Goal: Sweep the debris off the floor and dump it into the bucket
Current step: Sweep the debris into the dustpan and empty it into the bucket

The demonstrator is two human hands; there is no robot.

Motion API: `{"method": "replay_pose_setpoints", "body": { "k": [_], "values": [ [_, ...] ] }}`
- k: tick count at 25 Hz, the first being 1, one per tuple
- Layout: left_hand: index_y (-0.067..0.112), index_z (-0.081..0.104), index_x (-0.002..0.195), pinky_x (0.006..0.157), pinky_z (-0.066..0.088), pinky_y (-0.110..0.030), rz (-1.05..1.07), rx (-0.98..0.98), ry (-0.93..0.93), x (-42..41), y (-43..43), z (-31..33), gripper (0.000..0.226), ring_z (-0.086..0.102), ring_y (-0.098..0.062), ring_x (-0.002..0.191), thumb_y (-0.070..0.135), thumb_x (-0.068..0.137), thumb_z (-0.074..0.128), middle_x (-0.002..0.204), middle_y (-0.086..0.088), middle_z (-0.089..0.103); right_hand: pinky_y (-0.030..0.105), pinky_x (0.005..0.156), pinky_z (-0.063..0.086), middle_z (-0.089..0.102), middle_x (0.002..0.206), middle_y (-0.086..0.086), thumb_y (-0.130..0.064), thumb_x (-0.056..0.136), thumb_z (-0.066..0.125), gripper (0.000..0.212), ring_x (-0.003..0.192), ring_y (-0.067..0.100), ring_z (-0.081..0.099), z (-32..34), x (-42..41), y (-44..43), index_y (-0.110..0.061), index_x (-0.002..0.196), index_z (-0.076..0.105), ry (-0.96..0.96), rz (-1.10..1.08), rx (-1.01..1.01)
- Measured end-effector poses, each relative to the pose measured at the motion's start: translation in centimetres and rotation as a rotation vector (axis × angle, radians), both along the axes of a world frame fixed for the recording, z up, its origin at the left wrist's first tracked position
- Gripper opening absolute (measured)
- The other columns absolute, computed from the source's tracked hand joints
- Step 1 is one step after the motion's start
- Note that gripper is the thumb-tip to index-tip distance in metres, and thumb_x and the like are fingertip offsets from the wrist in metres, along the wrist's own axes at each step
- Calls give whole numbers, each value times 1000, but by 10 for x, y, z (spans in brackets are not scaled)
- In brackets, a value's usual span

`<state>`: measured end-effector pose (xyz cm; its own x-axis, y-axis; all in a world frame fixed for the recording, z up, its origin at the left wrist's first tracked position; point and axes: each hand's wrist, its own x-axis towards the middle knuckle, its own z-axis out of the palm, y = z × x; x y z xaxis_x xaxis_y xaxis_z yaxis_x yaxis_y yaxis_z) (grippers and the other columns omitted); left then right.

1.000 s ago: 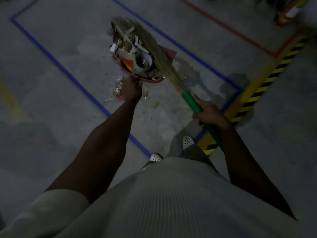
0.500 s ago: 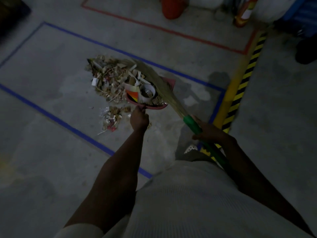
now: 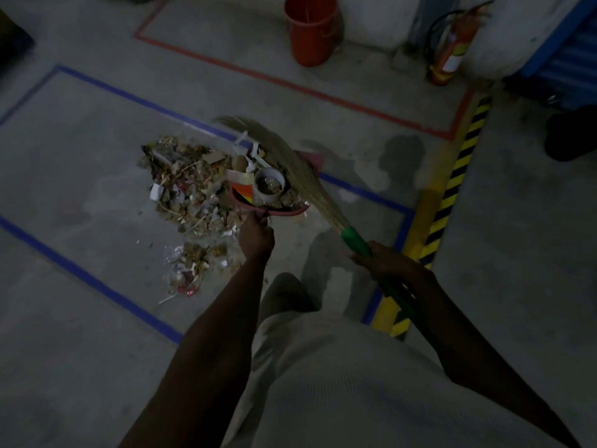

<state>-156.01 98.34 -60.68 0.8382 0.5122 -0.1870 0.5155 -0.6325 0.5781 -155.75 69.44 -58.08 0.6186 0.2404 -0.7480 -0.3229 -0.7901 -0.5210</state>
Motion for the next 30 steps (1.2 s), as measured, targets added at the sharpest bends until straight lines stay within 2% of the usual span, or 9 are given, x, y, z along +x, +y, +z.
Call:
{"method": "replay_pose_setpoints", "body": {
  "k": [3, 5, 9, 13, 16, 20, 24, 27, 30],
  "values": [
    [2, 55, 120, 78, 45, -39, -23, -19, -7, 88, 12, -6, 29, 59, -34, 106, 3, 91, 51, 116, -18, 63, 31, 62, 49, 62, 86, 2, -90, 77, 42, 73, 76, 21, 65, 0, 69, 18, -24, 108, 54, -16, -120, -58],
    [3, 55, 122, 81, 46, -39, -58, -22, -17, 154, 22, -8, 30, 59, -33, 108, 4, 92, 51, 119, -17, 63, 30, 60, 49, 64, 91, 6, -95, 72, 35, 83, 77, 23, 66, 1, 125, 34, -24, 110, 55, -53, -150, -72],
    [2, 55, 121, 75, 41, -34, -130, -32, -25, 278, 49, 6, 30, 59, -35, 105, 4, 92, 53, 114, -18, 64, 31, 54, 50, 61, 90, 14, -85, 84, 42, 75, 71, 29, 63, 21, 234, 67, -20, 120, 52, 6, -278, 7],
    [4, 54, 124, 73, 39, -35, -198, -5, -5, 387, 69, 25, 31, 59, -36, 103, 5, 93, 52, 114, -19, 63, 30, 63, 45, 61, 104, 11, -73, 93, 43, 71, 82, 22, 61, 40, 328, 88, -19, 139, 51, 35, -335, 9],
    [5, 54, 125, 72, 37, -33, -230, 26, 21, 467, 69, 27, 31, 59, -34, 103, 7, 94, 51, 113, -17, 63, 33, 73, 49, 61, 110, 13, -73, 93, 44, 73, 90, 27, 63, 45, 400, 90, -18, 141, 48, 50, -338, -16],
    [6, 57, 119, 73, 41, -36, -241, 15, 22, 579, 57, 17, 29, 59, -36, 103, 5, 91, 53, 110, -18, 64, 26, 51, 49, 61, 94, 9, -70, 94, 46, 65, 66, 21, 61, 32, 508, 76, -20, 135, 49, 96, -368, 3],
    [4, 57, 121, 84, 44, -39, -221, 34, 1, 704, 41, 18, 31, 59, -37, 109, 5, 90, 54, 117, -19, 64, 32, 63, 53, 60, 95, 7, -74, 92, 43, 73, 76, 24, 63, 23, 647, 51, -21, 141, 45, 83, -282, 25],
    [4, 58, 122, 82, 44, -39, -196, 50, -28, 789, 32, 29, 30, 58, -38, 110, 6, 92, 54, 118, -19, 65, 32, 51, 54, 62, 99, 14, -83, 83, 48, 75, 68, 29, 63, 39, 741, 33, -28, 134, 45, 91, -321, 20],
    [5, 58, 121, 80, 44, -38, -124, 37, -50, 853, 32, 41, 29, 59, -37, 109, 6, 94, 52, 117, -20, 65, 32, 51, 52, 64, 105, 18, -85, 79, 52, 79, 70, 29, 63, 53, 814, 27, -35, 140, 47, 36, -337, 42]
  ]
}}
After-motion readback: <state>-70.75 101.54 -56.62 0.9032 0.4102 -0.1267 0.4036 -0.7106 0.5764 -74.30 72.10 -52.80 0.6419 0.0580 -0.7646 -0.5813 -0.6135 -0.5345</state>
